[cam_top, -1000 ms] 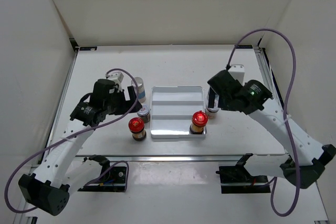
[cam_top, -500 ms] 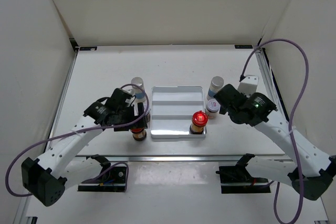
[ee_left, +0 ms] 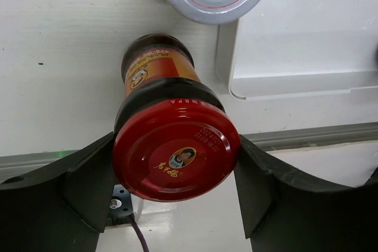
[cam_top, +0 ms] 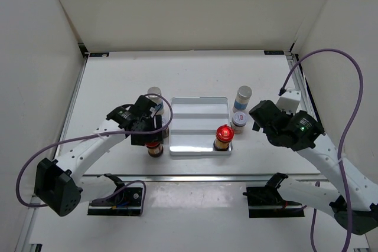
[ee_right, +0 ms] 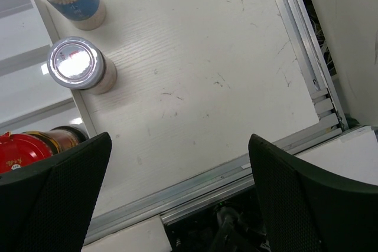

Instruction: Organize the condiment bottles

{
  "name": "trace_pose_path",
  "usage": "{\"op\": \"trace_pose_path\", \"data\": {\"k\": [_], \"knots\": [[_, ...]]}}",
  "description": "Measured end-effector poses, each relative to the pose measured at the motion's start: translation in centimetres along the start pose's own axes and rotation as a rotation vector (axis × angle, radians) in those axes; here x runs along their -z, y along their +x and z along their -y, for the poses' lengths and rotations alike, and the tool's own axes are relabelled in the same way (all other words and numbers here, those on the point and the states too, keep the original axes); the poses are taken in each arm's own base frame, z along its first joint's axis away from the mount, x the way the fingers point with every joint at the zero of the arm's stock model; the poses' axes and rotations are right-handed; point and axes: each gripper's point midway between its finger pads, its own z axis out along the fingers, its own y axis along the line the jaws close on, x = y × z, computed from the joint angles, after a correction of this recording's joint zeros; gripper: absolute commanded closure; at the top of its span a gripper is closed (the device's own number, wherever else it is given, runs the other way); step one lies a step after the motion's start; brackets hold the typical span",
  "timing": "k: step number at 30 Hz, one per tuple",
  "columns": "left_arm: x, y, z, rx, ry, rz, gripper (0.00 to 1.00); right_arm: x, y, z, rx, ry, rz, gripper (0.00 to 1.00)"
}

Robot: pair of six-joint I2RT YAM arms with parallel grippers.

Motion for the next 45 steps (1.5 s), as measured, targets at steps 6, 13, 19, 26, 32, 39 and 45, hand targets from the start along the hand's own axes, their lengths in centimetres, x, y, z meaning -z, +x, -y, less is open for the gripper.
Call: {"op": "trace_pose_path", "data": {"k": [6,13,19,26,32,39,45], "knots": [[0.4,-0.8,0.6,-0.02,-0.001,-0.01,0.66,-0.1,0.0,-0.1,0.007,0.003,-0.003,0.0],[5.5,-3.4,4.7,-0.06,0.13,0.111,0.76,0.1,0.0,0.1,-0.001,-0.003,0.002,0.0],[8.4,-4.5,8.7,-0.101,0.245,0.178,0.76,0.2,-0.1,0.2,-0.01,-0.01,0.008,0.0],[4.1,-3.7,11.2,-0.146,0.207,0.086,0.77,0.2,-0.1,0.3,-0.005,-0.01,0.008,0.0],[1.3,-3.5,12.0,-0.158,0.178,0.047,0.64,-0.1,0.3,0.4,0.011,-0.001,0.0,0.0],[0.1,-3.8,12.1,-0.165,0.155,0.052,0.29,0.0,0.3,0.5,0.02,-0.004,0.003,0.0],[-1.8,-3.4,11.7,-0.179,0.115,0.022,0.21,-0.1,0.4,0.4,0.026,-0.001,0.001,0.0]]}}
